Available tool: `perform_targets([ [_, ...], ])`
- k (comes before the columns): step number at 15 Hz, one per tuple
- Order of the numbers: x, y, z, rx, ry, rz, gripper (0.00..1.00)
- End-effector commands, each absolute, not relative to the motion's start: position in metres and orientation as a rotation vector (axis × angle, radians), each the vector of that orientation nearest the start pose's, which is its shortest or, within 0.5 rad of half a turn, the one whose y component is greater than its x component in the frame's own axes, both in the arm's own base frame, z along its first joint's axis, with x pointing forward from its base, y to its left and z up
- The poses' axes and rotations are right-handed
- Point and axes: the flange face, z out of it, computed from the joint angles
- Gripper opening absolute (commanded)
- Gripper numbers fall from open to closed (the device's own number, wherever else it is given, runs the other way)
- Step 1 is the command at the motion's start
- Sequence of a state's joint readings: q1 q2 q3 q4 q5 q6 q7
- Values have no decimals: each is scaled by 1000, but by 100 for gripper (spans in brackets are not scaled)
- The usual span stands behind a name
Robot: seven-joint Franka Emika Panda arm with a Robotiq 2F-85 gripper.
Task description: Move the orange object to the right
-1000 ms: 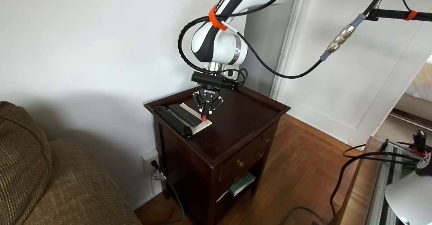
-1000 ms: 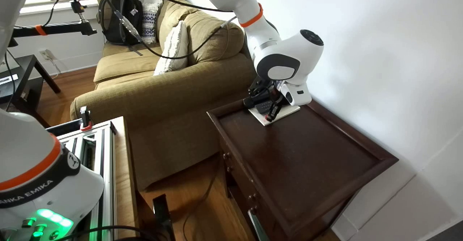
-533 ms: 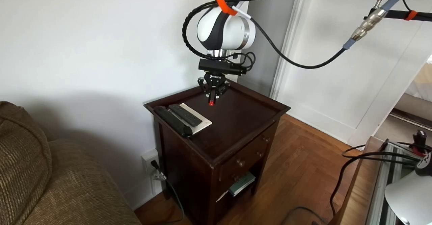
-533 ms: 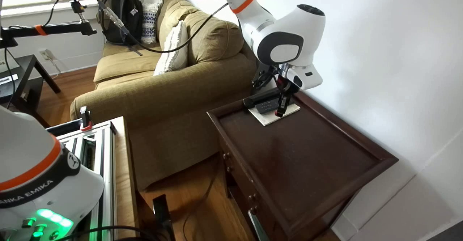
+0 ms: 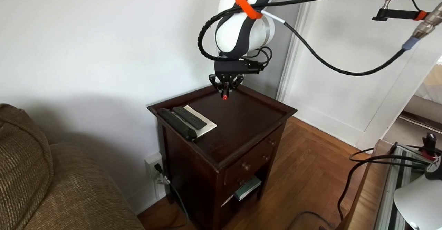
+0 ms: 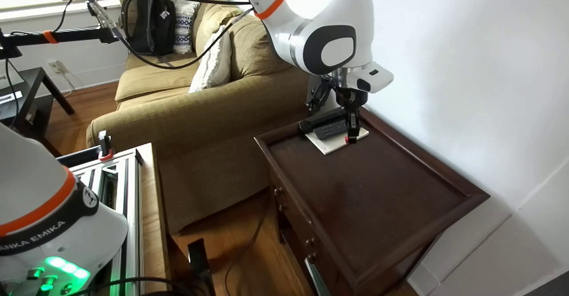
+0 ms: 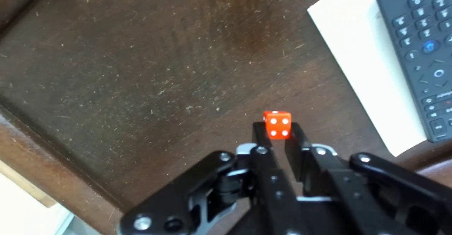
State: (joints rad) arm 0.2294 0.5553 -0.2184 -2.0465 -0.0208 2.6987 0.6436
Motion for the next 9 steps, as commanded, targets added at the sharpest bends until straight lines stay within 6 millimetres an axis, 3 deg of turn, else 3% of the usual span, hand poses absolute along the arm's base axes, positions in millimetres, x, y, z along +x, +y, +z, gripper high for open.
perform_targets([
  [1,580,9,189,-3120,881,-324,4],
  [5,569,3,189,-3135,881,-365,6],
  [6,567,1,189,-3134,886,-372,43],
  [8,564,-2,189,-3140,891,-380,47],
  [9,562,-3,190,-3142,892,-379,56],
])
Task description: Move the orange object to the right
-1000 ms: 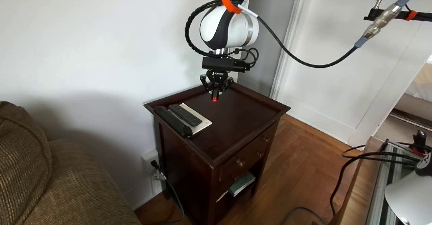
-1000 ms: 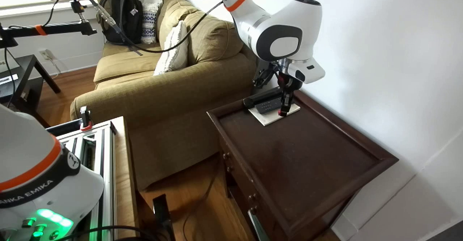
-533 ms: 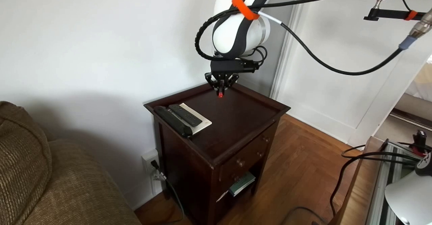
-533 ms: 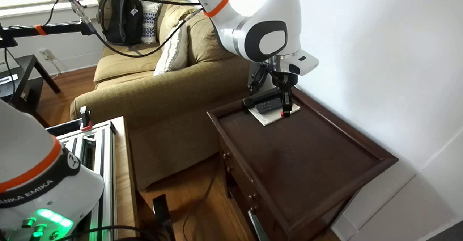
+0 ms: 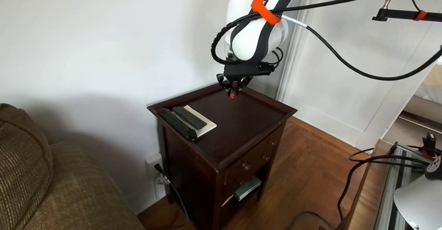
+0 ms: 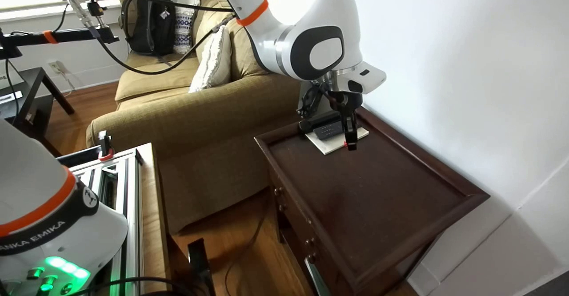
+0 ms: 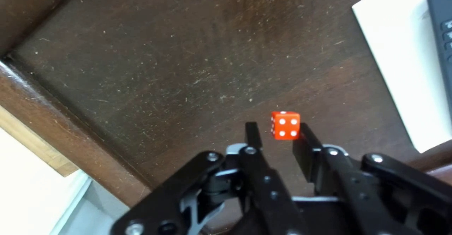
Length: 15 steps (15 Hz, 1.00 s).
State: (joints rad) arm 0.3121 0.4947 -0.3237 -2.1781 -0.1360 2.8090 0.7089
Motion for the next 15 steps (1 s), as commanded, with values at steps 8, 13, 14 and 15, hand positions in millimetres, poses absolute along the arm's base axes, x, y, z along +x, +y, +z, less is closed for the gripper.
perform_targets([
  [8,557,-11,203,-3143,910,-418,100],
  [13,560,-13,211,-3129,911,-431,100],
  [14,560,-12,211,-3122,913,-428,99],
  [15,561,-12,210,-3115,918,-420,100],
])
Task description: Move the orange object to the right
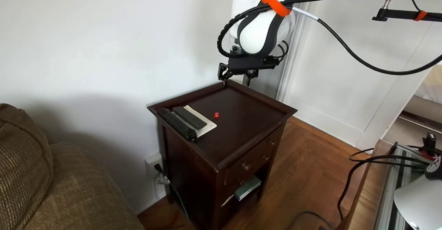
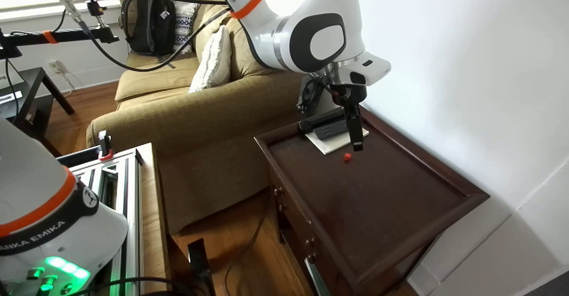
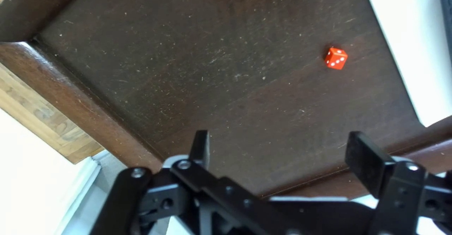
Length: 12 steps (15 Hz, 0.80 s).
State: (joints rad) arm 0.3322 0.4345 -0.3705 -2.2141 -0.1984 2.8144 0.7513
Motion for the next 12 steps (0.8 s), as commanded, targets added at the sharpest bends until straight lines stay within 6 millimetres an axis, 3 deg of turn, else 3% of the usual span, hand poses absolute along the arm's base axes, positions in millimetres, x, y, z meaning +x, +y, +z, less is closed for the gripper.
perform_targets([
  [1,562,-11,209,-3112,922,-418,100],
  [12,571,-5,207,-3117,906,-397,100],
])
